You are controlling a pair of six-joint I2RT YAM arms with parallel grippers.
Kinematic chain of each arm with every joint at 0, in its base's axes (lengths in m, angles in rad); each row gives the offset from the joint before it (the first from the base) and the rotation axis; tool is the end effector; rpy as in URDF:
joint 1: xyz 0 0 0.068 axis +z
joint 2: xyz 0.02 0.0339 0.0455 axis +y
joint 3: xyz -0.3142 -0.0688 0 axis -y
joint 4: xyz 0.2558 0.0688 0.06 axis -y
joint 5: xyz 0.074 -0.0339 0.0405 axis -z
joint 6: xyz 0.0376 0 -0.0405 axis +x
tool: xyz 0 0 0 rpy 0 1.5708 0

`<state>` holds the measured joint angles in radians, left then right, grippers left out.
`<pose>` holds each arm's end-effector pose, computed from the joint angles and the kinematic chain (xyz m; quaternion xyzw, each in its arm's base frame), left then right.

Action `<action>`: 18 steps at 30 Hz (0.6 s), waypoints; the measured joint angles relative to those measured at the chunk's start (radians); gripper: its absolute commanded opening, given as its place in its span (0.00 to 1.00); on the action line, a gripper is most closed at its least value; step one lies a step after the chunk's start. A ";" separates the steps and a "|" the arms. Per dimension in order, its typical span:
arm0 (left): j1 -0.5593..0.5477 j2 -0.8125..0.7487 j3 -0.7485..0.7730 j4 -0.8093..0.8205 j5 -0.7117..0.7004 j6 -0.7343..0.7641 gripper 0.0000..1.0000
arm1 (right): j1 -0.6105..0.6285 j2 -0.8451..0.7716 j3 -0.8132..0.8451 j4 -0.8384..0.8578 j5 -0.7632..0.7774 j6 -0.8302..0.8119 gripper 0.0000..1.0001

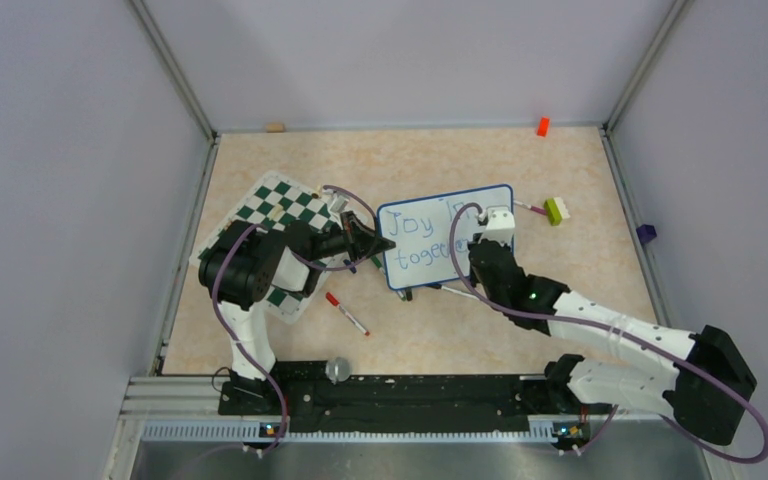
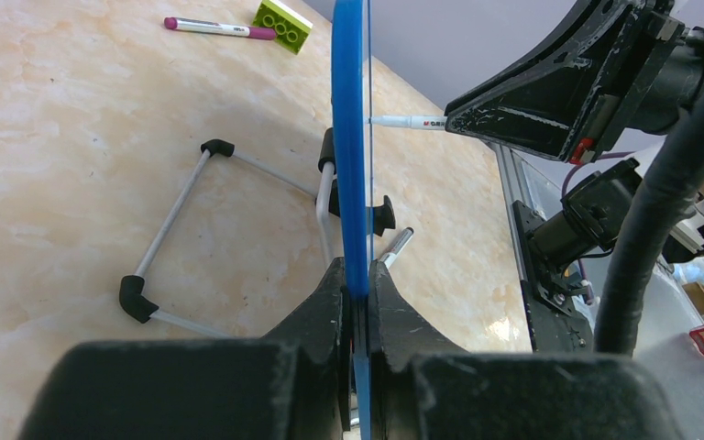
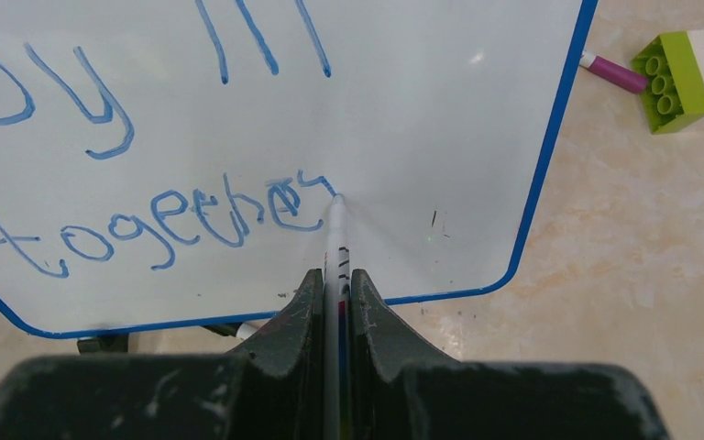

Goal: Write a sentence on the whiteboard

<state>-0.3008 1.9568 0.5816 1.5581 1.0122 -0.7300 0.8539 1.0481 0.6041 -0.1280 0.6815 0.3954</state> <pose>0.3145 -0.1310 0.1824 0.2450 0.6259 -0.6012 0.4322 0.1537 0.1403 0.2742 -0.0322 0.8421 0.0260 0.5377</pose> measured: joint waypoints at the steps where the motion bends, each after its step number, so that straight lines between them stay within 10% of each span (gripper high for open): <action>1: 0.000 0.000 0.000 0.000 0.000 0.000 0.00 | -0.001 0.003 0.003 0.001 0.000 -0.002 0.00; 18: 0.000 0.000 0.000 -0.001 0.000 0.000 0.00 | -0.035 0.002 0.020 0.020 -0.002 -0.033 0.00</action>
<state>-0.3008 1.9568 0.5816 1.5570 1.0122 -0.7303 0.8185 1.0496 0.6239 -0.1081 0.6800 0.3626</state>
